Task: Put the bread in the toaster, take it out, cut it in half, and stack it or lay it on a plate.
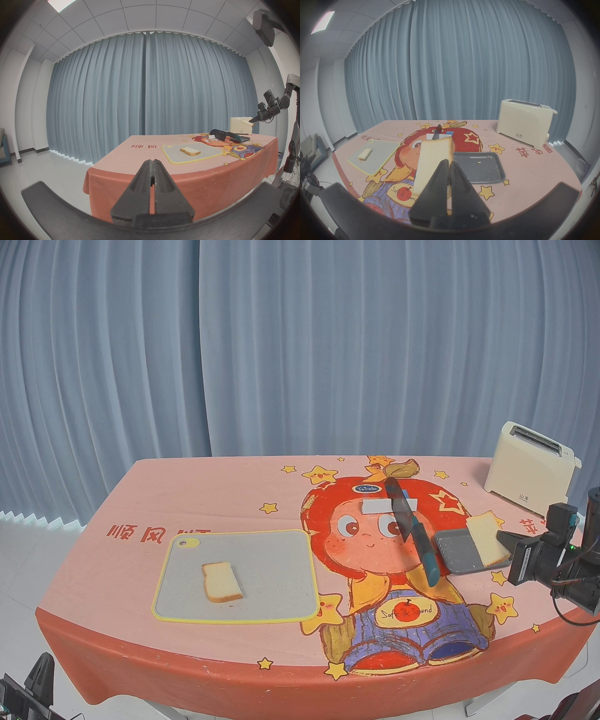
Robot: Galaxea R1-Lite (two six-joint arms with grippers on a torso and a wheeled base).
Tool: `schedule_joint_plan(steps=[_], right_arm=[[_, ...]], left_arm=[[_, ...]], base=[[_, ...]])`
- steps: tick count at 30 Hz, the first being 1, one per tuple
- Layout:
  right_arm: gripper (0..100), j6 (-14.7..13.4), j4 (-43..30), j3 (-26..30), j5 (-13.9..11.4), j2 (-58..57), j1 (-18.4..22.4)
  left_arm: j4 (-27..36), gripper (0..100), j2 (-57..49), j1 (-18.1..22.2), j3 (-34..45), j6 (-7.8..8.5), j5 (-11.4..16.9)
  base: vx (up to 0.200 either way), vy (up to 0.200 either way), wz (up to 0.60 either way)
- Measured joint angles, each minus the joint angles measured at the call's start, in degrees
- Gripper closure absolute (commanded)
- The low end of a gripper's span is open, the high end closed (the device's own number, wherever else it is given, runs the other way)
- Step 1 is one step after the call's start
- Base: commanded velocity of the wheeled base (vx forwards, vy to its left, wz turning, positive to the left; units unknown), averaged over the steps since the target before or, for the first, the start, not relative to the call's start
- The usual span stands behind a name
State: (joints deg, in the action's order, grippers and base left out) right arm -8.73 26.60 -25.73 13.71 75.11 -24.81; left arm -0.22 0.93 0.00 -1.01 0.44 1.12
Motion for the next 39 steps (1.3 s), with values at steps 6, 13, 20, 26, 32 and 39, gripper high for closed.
schedule_joint_plan(steps=[6, 13, 20, 26, 32, 39], right_arm=[[100, 0.15, 0.0, -1.46, -3.75, 2.89, 4.19], [100, 0.15, 0.09, -4.25, -5.12, 10.07, 7.69], [100, 0.41, 0.16, -5.61, -5.32, 15.69, 10.98], [100, 0.48, 1.97, -5.74, -5.29, 18.63, 11.95], [100, 0.74, 6.38, -5.4, -5.24, 21.14, 13.0], [100, 1.04, 6.62, -4.89, -5.21, 22.75, 13.54]], left_arm=[[-0.02, 100, 0.0, 0.0, 0.0, 0.0, 0.0], [0.0, 100, 0.0, 0.0, 0.0, 0.0, 0.0], [-0.02, 100, 0.0, 0.0, 0.0, -0.01, 0.02], [-0.02, 100, 0.0, 0.0, 0.0, 0.0, 0.02], [-0.02, 100, 0.0, 0.0, 0.0, 0.0, 0.02], [0.0, 100, 0.0, 0.0, 0.0, 0.0, -0.01]], base=[[0.0, 0.0, 0.0], [0.0, 0.0, 0.0], [0.0, 0.0, 0.0], [0.0, 0.0, 0.0], [0.0, 0.0, 0.0], [0.0, 0.0, 0.0]])
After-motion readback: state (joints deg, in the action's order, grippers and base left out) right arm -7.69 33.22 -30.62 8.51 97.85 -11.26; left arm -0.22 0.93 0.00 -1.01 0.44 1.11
